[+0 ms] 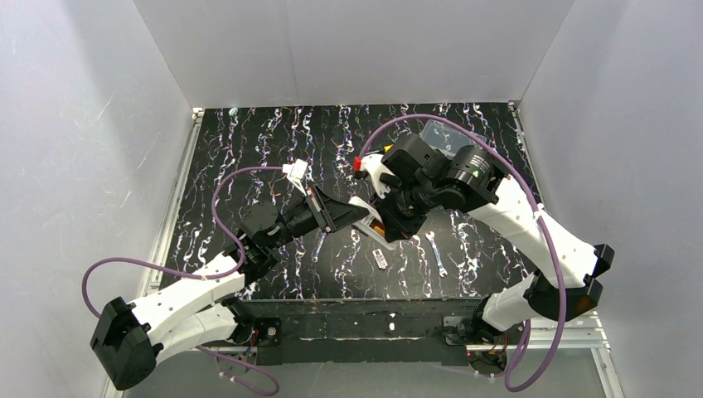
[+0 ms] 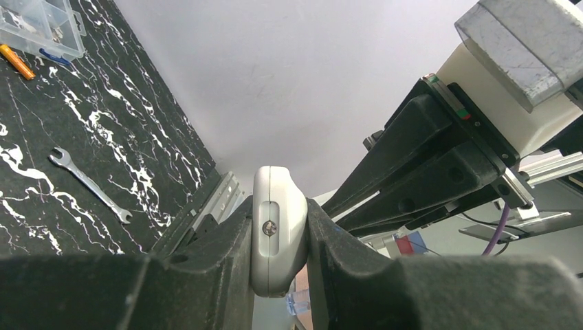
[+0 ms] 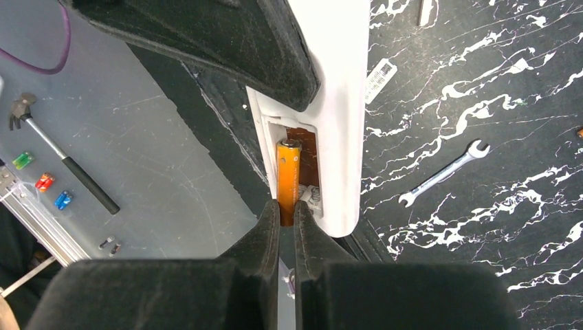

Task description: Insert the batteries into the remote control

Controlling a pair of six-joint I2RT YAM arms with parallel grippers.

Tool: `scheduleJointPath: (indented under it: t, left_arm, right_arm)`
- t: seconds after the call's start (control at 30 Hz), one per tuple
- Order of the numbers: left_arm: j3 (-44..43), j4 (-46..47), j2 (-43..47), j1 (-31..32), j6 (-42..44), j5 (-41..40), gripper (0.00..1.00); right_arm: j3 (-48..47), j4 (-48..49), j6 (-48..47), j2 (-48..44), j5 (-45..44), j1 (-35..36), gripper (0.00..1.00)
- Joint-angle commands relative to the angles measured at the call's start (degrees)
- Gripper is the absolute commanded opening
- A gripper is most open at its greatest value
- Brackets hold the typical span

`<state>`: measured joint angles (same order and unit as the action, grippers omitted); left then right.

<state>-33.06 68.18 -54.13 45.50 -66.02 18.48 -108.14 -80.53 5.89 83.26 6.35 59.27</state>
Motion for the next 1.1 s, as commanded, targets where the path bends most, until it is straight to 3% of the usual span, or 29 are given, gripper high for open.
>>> scheduleJointPath:
  t: [0.0,0.37,1.07]
  left_arm:
    - [-1.1,9.6,1.5,-0.1,-1.2,0.8,0.00]
    - [-0.8,12.7,-0.3,0.0,-2.5,0.2,0.00]
    - [-0.1,13.2,-0.4,-0.1,-2.7,-1.3,0.00]
  right_arm:
    - [-2.0,0.8,0.2,1.2,-0.3,0.1,0.11]
    - [-2.8,2.4,0.1,1.5,-0.7,0.1,0.14]
    - [-1.7,3.5,-0.2,0.7,-0.2,0.1,0.30]
